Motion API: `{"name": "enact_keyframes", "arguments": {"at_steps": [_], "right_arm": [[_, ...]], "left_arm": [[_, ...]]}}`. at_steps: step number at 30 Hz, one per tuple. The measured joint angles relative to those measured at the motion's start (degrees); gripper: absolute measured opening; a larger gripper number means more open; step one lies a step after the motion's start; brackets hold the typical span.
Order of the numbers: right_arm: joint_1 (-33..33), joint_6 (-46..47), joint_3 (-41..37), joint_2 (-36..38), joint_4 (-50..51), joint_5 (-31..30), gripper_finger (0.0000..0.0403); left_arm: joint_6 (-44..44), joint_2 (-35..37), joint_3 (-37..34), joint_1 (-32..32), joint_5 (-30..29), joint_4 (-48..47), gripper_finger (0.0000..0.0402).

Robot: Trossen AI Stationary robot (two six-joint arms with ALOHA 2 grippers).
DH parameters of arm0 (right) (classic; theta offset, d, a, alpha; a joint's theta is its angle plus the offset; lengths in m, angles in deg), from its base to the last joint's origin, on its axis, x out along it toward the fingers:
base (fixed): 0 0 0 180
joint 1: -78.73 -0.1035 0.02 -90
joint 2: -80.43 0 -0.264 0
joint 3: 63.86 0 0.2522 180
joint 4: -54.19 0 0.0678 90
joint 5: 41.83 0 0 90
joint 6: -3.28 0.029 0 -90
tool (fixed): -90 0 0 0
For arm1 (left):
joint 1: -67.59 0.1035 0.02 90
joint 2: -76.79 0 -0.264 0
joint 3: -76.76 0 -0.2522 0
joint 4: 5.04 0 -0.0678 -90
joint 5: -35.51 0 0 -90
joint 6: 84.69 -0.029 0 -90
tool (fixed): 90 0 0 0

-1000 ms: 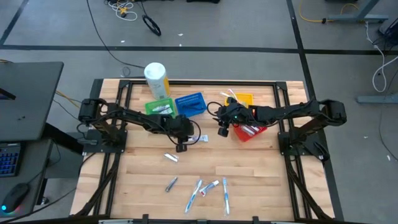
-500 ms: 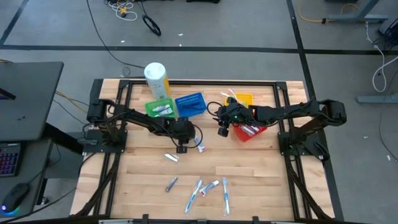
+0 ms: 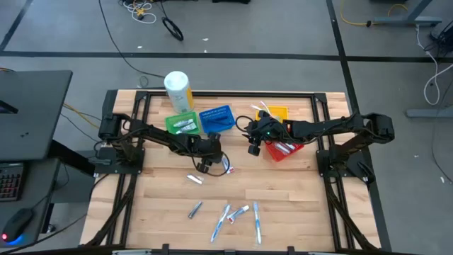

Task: Pick & Place Travel size toiletries
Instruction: Put the white toothpaste into the green bin

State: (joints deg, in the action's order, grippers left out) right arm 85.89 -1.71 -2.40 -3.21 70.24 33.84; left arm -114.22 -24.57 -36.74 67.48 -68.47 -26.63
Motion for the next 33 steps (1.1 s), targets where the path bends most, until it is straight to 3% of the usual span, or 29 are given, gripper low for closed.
{"name": "enact_keyframes", "arguments": {"at_steps": [8, 12, 15, 19, 26, 33], "right_arm": [[0.00, -0.44, 0.00, 0.00, 0.00, -0.02, 0.0140], [0.00, -0.44, 0.00, 0.00, -0.07, -0.02, 0.0140], [0.00, -0.44, 0.00, 0.00, -0.32, -0.02, 0.0140], [0.00, -0.47, -0.02, 0.00, -0.57, -0.01, 0.0140], [0.00, -0.64, -0.02, 0.00, -1.32, 1.04, 0.0140], [0.00, -0.64, -0.02, 0.00, -1.29, 1.42, 0.0140]], "left_arm": [[-14.30, 0.00, 0.78, -1.62, 9.67, 0.57, 0.0244], [-13.13, -1.05, 0.78, -0.96, 7.37, 6.34, 0.0245], [-13.60, -2.32, 1.34, -0.12, 10.67, 9.81, 0.0245], [-12.70, -5.45, 2.52, 0.22, 15.80, 6.79, 0.0245], [-9.10, -8.77, 4.27, 1.33, 17.00, 4.31, 0.0243], [-2.72, -9.05, 5.85, 3.49, 21.98, 0.98, 0.0185]]}}
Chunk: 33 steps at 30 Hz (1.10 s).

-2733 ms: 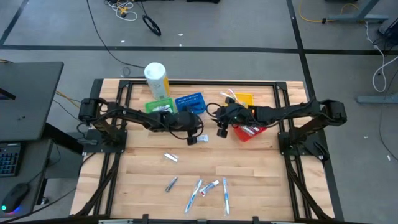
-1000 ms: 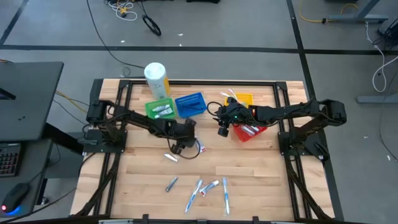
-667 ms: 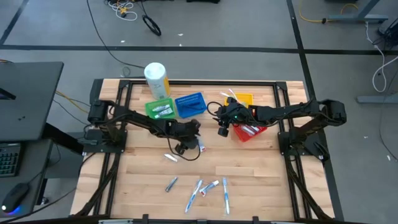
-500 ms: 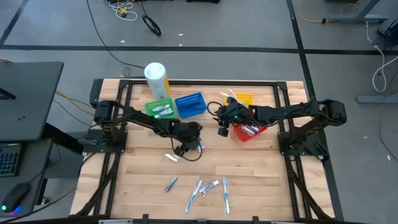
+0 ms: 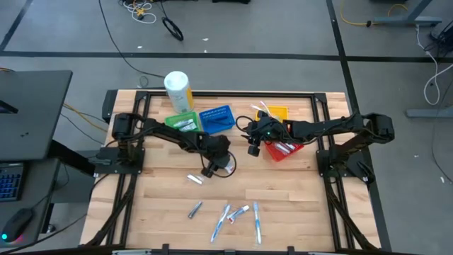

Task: Pick & Place Travel size toiletries
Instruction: Put the white toothpaste into the green bin

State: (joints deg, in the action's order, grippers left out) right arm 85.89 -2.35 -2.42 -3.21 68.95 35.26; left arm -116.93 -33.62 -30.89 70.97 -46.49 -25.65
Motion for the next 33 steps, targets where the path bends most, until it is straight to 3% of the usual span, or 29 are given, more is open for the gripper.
{"name": "enact_keyframes", "arguments": {"at_steps": [5, 10, 19, 25, 28, 33], "right_arm": [[0.00, 0.00, 0.00, 0.00, 0.00, 0.00, 0.0140], [0.00, 0.00, 0.00, 0.00, 0.00, 0.00, 0.0140], [0.00, 0.64, 0.00, 0.00, 0.00, 0.04, 0.0140], [0.00, 0.66, 0.00, 0.00, 0.02, 0.04, 0.0140], [0.00, 0.68, 0.00, 0.00, 0.02, 0.04, 0.0140], [0.00, 0.68, 0.00, 0.00, 0.02, 0.04, 0.0140]], "left_arm": [[1.83, -0.07, -0.07, 0.69, 1.42, 0.01, 0.0133], [7.74, -0.07, -0.09, 0.74, 1.25, -0.08, 0.0105], [19.33, 0.38, -0.11, 0.76, 0.30, 0.42, 0.0097], [21.16, 4.14, -0.52, 0.87, -1.14, -3.74, 0.0096], [21.14, 8.08, -0.41, 0.85, -5.80, -7.94, 0.0096], [23.07, 14.44, -0.39, 0.84, -18.85, -19.39, 0.0096]]}}
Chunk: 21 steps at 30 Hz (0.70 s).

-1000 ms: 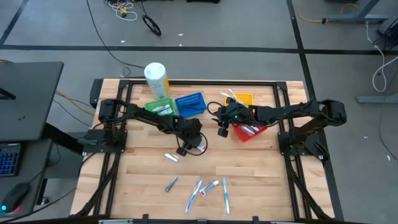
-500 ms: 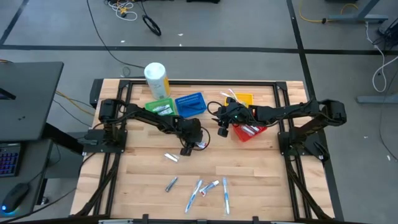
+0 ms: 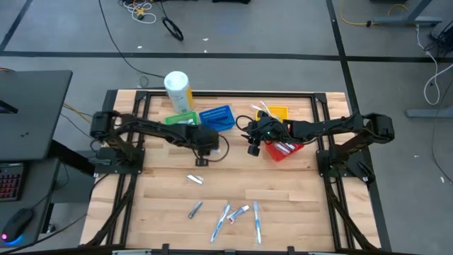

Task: Pick & Place Travel size toiletries
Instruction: Put the white toothpaste into the green bin

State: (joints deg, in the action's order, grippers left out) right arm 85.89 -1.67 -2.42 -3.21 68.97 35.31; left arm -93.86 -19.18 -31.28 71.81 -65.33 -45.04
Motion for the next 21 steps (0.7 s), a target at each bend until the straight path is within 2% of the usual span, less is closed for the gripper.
{"name": "enact_keyframes", "arguments": {"at_steps": [7, 9, 14, 17, 21], "right_arm": [[0.00, 0.19, 0.00, 0.00, 0.00, 0.00, 0.0140], [0.00, 0.20, 0.00, 0.00, 0.01, 0.00, 0.0140], [0.00, 0.20, 0.00, 0.00, 0.01, 0.07, 0.0140], [0.00, 0.20, 0.00, 0.00, 0.01, 0.07, 0.0140], [0.00, 0.20, 0.00, 0.00, 0.02, 0.08, 0.0140]], "left_arm": [[5.74, 7.07, 0.09, 0.19, -19.77, -14.39, 0.0096], [8.40, 8.25, 0.13, 0.88, -23.32, -17.32, 0.0096], [13.58, 9.01, -0.71, 6.21, -19.51, -20.50, 0.0096], [13.10, 8.64, -3.03, 10.38, -17.39, -18.70, 0.0096], [11.33, 8.57, -5.90, 15.62, -11.44, -17.62, 0.0097]]}}
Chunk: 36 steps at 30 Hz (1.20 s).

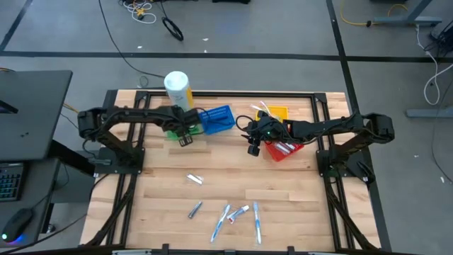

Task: Pick & Place Travel size toiletries
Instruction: Put the white toothpaste into the green bin, then put the left blue toothbrush into the yellow bin

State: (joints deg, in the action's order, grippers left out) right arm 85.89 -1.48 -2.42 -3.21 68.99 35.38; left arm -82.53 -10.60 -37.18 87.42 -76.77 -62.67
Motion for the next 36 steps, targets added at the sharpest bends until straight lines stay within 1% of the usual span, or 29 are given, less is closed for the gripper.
{"name": "enact_keyframes", "arguments": {"at_steps": [4, 9, 11, 13, 16, 20, 24, 31, 36], "right_arm": [[0.00, 0.00, 0.00, 0.00, -0.01, 0.00, 0.0140], [0.00, 0.00, 0.00, 0.00, -0.02, -0.01, 0.0140], [0.00, 0.02, 0.00, 0.00, -0.02, 0.01, 0.0140], [0.00, 0.00, 0.00, 0.00, -0.01, 0.01, 0.0140], [0.00, 0.00, 0.00, 0.00, -0.02, 0.01, 0.0140], [0.00, 0.00, 0.00, 0.00, -0.02, -0.01, 0.0140], [0.00, 0.02, 0.00, 0.00, -0.02, -0.01, 0.0140], [0.00, 0.00, 0.00, 0.00, -0.02, -0.01, 0.0140], [-0.01, 0.00, 0.00, 0.00, -0.02, -0.03, 0.0140]], "left_arm": [[-2.52, 0.00, -1.80, 2.52, 2.10, 1.49, 0.0112], [-5.35, 0.00, -1.97, 3.39, 5.22, 5.45, 0.0151], [-6.69, 0.00, -1.97, 3.39, 4.98, 6.85, 0.0170], [-7.09, 0.00, -1.95, 3.22, 3.35, 8.22, 0.0186], [-8.47, 0.00, -0.81, 2.49, 3.43, 8.13, 0.0198], [-10.51, 0.07, 1.21, 0.46, 6.91, 8.33, 0.0198], [-9.75, 0.07, 2.36, -2.56, 7.14, 9.00, 0.0188], [-5.01, 0.07, 2.44, -9.78, 10.65, 8.95, 0.0171], [-0.90, 0.07, 2.44, -15.36, 12.31, 9.60, 0.0167]]}}
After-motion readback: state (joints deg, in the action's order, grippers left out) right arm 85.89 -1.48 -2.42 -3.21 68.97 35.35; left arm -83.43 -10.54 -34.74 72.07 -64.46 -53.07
